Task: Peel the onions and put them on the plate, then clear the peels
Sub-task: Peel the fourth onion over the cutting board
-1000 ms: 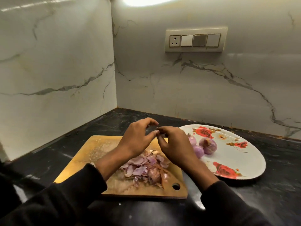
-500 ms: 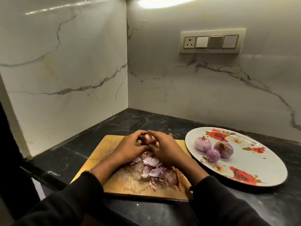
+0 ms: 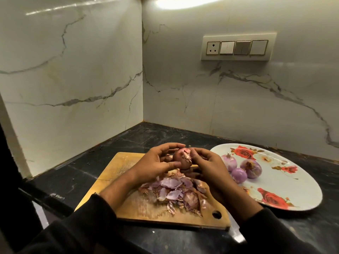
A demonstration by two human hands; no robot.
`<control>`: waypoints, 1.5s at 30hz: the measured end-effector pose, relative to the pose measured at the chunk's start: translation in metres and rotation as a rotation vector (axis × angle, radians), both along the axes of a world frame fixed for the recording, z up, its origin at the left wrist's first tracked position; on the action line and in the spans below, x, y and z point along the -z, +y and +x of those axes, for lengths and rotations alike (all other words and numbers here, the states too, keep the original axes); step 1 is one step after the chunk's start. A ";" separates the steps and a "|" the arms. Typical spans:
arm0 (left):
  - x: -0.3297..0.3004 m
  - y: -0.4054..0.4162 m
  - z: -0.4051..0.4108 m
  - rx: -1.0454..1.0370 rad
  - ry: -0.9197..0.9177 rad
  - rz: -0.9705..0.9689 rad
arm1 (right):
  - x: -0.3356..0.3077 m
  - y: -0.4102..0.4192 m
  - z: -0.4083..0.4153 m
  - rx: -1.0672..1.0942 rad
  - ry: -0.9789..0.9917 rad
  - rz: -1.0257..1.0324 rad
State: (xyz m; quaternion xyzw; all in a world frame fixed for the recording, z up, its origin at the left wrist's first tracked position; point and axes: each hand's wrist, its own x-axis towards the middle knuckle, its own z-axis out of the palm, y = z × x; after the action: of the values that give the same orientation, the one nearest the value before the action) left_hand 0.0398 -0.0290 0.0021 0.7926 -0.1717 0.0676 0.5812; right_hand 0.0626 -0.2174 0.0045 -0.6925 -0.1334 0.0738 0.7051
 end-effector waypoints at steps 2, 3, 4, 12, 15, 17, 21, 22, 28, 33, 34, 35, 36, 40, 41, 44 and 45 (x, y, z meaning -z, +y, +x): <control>-0.002 -0.004 0.002 0.043 0.007 0.041 | 0.004 -0.004 -0.005 0.033 0.020 0.016; -0.003 -0.004 0.004 0.064 0.020 0.051 | 0.006 -0.004 -0.006 0.048 0.011 0.013; -0.003 -0.004 0.005 0.088 0.041 0.054 | 0.007 -0.005 -0.007 0.063 -0.016 -0.010; -0.001 0.005 0.010 0.147 0.092 -0.005 | 0.020 -0.003 -0.006 0.245 -0.426 -0.292; 0.000 0.007 0.012 0.162 0.142 -0.050 | 0.021 -0.002 -0.009 0.189 -0.498 -0.280; 0.002 0.008 0.013 0.154 0.159 -0.029 | 0.022 -0.001 -0.010 0.235 -0.531 -0.295; 0.003 0.004 0.014 0.132 0.137 0.060 | 0.025 0.001 -0.008 0.336 -0.654 -0.390; 0.003 0.002 0.014 0.126 0.131 0.063 | 0.024 0.001 -0.006 0.355 -0.720 -0.440; 0.006 0.004 0.013 0.147 0.174 -0.024 | 0.025 0.004 0.002 0.333 -0.733 -0.431; 0.006 -0.001 0.008 0.164 0.144 -0.011 | 0.028 0.001 0.002 0.124 -0.754 -0.599; 0.006 -0.003 0.007 0.155 0.126 0.015 | 0.028 0.001 0.001 0.111 -0.799 -0.646; 0.006 -0.004 0.006 0.145 0.110 0.036 | 0.027 0.002 0.001 0.106 -0.841 -0.653; 0.007 -0.006 0.006 0.142 0.097 0.042 | 0.026 0.002 0.002 0.106 -0.872 -0.634; 0.005 -0.011 0.002 0.123 0.057 0.032 | 0.020 0.002 0.002 0.126 -0.865 -0.525; 0.004 -0.011 0.002 0.110 0.018 0.067 | 0.019 0.003 0.002 0.115 -0.837 -0.476; 0.000 -0.012 0.000 0.098 -0.040 0.085 | 0.014 0.005 -0.001 0.062 -0.718 -0.356; -0.001 -0.011 -0.001 0.111 -0.031 0.068 | 0.011 0.005 -0.002 0.040 -0.669 -0.326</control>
State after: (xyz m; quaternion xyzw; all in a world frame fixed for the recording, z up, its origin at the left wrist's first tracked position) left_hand 0.0390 -0.0405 0.0036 0.8000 -0.2263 0.0418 0.5542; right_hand 0.0606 -0.2124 -0.0069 -0.7841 -0.3294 -0.1503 0.5040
